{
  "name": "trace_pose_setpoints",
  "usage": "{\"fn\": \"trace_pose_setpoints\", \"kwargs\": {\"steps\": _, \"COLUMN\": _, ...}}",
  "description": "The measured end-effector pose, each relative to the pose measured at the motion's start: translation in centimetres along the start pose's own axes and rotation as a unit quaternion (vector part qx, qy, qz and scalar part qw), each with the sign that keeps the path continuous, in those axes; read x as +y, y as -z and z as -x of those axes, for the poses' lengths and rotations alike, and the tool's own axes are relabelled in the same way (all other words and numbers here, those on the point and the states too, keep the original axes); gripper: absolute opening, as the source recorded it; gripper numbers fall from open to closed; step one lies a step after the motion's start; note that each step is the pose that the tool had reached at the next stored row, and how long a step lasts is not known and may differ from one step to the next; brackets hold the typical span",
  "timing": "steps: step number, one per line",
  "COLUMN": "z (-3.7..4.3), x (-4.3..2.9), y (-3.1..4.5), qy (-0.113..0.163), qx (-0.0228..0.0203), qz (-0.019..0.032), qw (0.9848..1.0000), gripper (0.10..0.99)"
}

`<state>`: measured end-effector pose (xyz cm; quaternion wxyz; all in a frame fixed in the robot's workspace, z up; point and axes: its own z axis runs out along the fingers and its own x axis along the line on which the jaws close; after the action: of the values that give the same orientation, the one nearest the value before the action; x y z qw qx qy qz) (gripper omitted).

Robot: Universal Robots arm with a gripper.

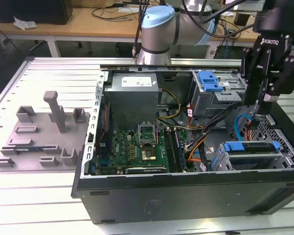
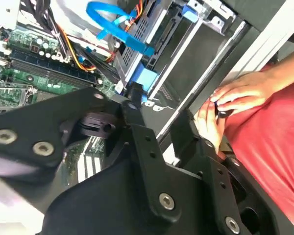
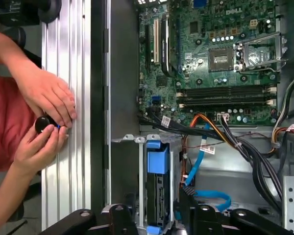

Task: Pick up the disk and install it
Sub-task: 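Insert the first disk wire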

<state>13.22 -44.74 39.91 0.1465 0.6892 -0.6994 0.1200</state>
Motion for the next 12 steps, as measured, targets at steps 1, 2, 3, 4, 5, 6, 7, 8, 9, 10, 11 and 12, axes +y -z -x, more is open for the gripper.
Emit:
{"fn": "trace_pose_setpoints", "kwargs": {"steps": 1, "z": 0.06, "x": -0.37, "y": 0.05, "qy": 0.0, "qx": 0.0006, "qz": 0.0003, "qw": 1.0, "gripper": 0.549}}
{"fn": "trace_pose_setpoints", "kwargs": {"steps": 2, "z": 0.08, "x": -0.79, "y": 0.07, "qy": 0.0, "qx": 0.0007, "qz": 0.0006, "qw": 1.0, "gripper": 0.478}}
{"fn": "trace_pose_setpoints", "kwargs": {"steps": 3, "z": 0.1, "x": -1.73, "y": 0.1, "qy": 0.0, "qx": 0.0006, "qz": 0.001, "qw": 1.0, "gripper": 0.478}}
{"fn": "trace_pose_setpoints", "kwargs": {"steps": 4, "z": 0.11, "x": -2.66, "y": 0.14, "qy": 0.0, "qx": 0.0007, "qz": 0.0012, "qw": 1.0, "gripper": 0.478}}
{"fn": "trace_pose_setpoints", "kwargs": {"steps": 5, "z": 0.12, "x": -3.26, "y": 0.14, "qy": 0.0, "qx": 0.0006, "qz": 0.0013, "qw": 1.0, "gripper": 0.478}}
{"fn": "trace_pose_setpoints", "kwargs": {"steps": 6, "z": 0.12, "x": -3.78, "y": 0.16, "qy": 0.0, "qx": 0.0005, "qz": 0.0015, "qw": 1.0, "gripper": 0.478}}
{"fn": "trace_pose_setpoints", "kwargs": {"steps": 7, "z": 0.13, "x": -4.16, "y": 0.17, "qy": 0.0, "qx": 0.0004, "qz": 0.0015, "qw": 1.0, "gripper": 0.478}}
{"fn": "trace_pose_setpoints", "kwargs": {"steps": 8, "z": 0.17, "x": -4.6, "y": 0.2, "qy": 0.0, "qx": 0.0004, "qz": 0.0016, "qw": 1.0, "gripper": 0.478}}
{"fn": "trace_pose_setpoints", "kwargs": {"steps": 9, "z": 0.22, "x": -5.03, "y": 0.23, "qy": 0.0, "qx": 0.0004, "qz": 0.0017, "qw": 1.0, "gripper": 0.478}}
{"fn": "trace_pose_setpoints", "kwargs": {"steps": 10, "z": 0.28, "x": -5.46, "y": 0.27, "qy": 0.0, "qx": 0.0004, "qz": 0.0018, "qw": 1.0, "gripper": 0.478}}
{"fn": "trace_pose_setpoints", "kwargs": {"steps": 11, "z": 0.34, "x": -5.82, "y": 0.31, "qy": 0.0, "qx": 0.0004, "qz": 0.0019, "qw": 1.0, "gripper": 0.478}}
{"fn": "trace_pose_setpoints", "kwargs": {"steps": 12, "z": 0.44, "x": -6.11, "y": 0.35, "qy": 0.0, "qx": 0.0004, "qz": 0.002, "qw": 1.0, "gripper": 0.478}}
